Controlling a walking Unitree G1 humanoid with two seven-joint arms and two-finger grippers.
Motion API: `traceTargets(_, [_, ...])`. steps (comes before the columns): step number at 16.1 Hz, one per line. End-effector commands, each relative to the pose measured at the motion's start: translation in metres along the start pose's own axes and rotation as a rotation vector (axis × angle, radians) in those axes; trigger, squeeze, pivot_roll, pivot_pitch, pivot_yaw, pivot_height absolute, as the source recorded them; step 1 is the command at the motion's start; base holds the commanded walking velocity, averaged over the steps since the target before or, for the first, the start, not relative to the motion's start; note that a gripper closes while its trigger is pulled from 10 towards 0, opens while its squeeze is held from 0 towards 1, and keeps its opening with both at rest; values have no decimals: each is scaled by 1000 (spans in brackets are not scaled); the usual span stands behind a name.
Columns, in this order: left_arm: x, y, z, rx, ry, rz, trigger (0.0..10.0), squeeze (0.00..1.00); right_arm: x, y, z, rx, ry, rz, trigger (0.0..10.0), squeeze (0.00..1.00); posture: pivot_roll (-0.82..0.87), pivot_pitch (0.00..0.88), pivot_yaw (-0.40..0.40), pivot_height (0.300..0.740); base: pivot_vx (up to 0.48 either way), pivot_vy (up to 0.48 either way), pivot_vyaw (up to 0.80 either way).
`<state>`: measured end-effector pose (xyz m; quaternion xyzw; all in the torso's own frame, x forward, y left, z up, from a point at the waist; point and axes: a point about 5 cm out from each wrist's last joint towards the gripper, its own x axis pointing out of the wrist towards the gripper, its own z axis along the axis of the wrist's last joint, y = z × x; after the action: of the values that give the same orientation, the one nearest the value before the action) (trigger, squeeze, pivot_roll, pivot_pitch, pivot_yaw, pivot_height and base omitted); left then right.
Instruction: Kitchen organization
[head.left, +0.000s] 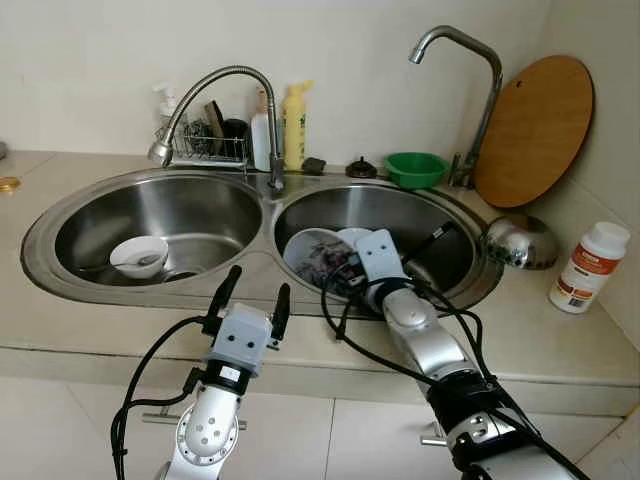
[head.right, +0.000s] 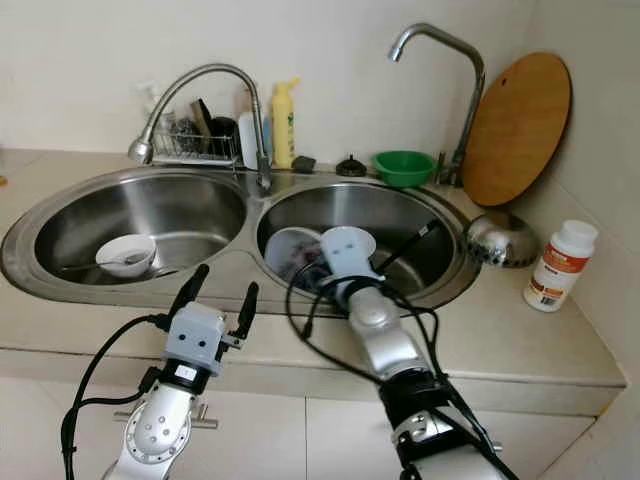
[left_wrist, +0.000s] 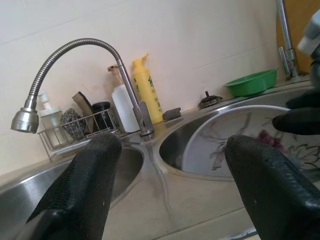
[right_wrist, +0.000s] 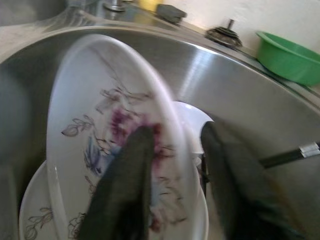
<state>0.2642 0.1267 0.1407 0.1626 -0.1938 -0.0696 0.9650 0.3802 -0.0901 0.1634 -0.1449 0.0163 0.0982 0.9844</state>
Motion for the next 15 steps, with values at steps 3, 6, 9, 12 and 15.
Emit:
traceTargets(3, [-1, -2, -3, 0, 18, -13, 10000, 0, 0, -16, 2, 97, 4, -102, 10000, 1000, 125, 0, -42, 740, 0, 0, 0])
traceTargets(6, [-1, -2, -3, -1, 19, -17, 10000, 0, -2, -29, 4, 180, -26, -189, 10000, 1000, 124, 0, -42, 740, 0, 0, 0])
traceTargets(9, [-1, -3, -1, -15, 9, -15, 10000, 0, -7, -42, 22, 262, -155, -255, 10000, 1000, 123, 0, -45, 740, 0, 0, 0])
traceTargets(12, [-1, -3, 0, -37, 10, -9, 10000, 0, -17, -31, 35, 253, -272, -207, 10000, 0, 123, 0, -46, 740, 0, 0, 0])
traceTargets(15, [-1, -3, 0, -40, 9, -10, 10000, 0, -18, -31, 35, 257, -278, -205, 10000, 0, 123, 0, -46, 740, 0, 0, 0])
